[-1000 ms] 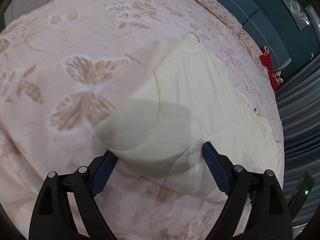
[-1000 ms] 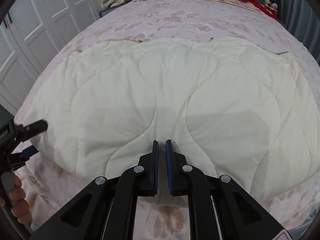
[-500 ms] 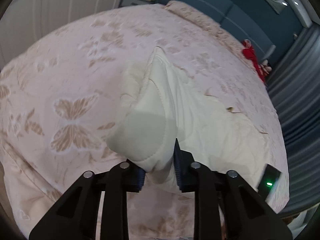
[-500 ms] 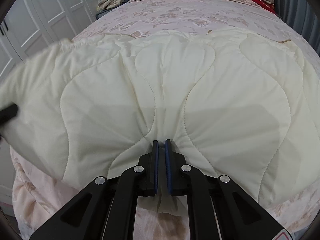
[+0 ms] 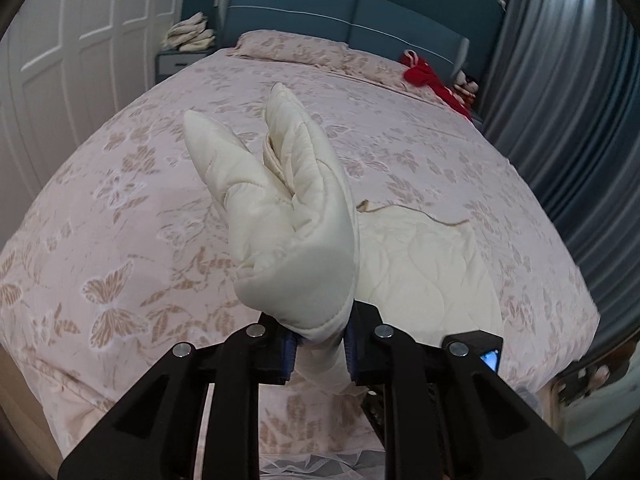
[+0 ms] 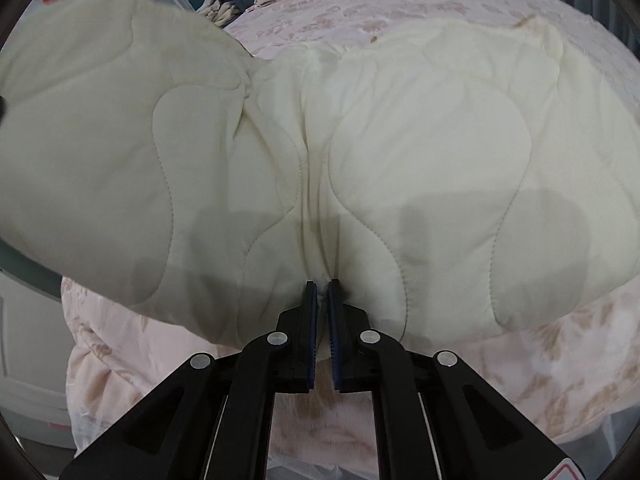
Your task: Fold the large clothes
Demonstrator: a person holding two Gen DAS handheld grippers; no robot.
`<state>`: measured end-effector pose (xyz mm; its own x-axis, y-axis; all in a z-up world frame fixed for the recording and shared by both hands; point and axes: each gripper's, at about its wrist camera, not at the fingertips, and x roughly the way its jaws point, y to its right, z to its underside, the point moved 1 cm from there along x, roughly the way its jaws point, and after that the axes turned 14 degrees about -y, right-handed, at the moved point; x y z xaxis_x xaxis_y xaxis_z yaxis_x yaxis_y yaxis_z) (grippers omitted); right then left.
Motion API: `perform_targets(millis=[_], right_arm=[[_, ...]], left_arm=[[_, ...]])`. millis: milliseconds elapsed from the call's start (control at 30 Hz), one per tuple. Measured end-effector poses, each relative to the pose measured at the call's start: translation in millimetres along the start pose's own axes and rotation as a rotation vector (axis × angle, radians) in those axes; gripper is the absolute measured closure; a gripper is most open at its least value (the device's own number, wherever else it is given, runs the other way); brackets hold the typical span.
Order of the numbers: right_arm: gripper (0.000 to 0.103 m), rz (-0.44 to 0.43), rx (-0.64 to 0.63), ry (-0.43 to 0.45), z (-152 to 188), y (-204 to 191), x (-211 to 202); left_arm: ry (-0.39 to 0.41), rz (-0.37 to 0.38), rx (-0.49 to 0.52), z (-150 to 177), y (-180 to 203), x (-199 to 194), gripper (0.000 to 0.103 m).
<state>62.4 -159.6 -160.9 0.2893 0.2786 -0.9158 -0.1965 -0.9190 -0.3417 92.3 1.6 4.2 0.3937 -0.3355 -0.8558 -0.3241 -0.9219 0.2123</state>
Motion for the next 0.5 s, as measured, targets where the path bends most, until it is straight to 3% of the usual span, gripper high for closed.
perform_targets(millis=[200, 500], right_arm=[[0.098, -0.069, 0.016, 0.011, 6.8, 12.6, -19.4], [0.095, 0.045, 0.123, 0.086, 55.4, 95.1, -96.6]], left_arm=[[-0.009, -0.011, 0.129, -3.1, 54.8, 9.0, 0.085], [-0.111, 0.024, 0.264, -8.6, 141.4, 69.2, 0.086]])
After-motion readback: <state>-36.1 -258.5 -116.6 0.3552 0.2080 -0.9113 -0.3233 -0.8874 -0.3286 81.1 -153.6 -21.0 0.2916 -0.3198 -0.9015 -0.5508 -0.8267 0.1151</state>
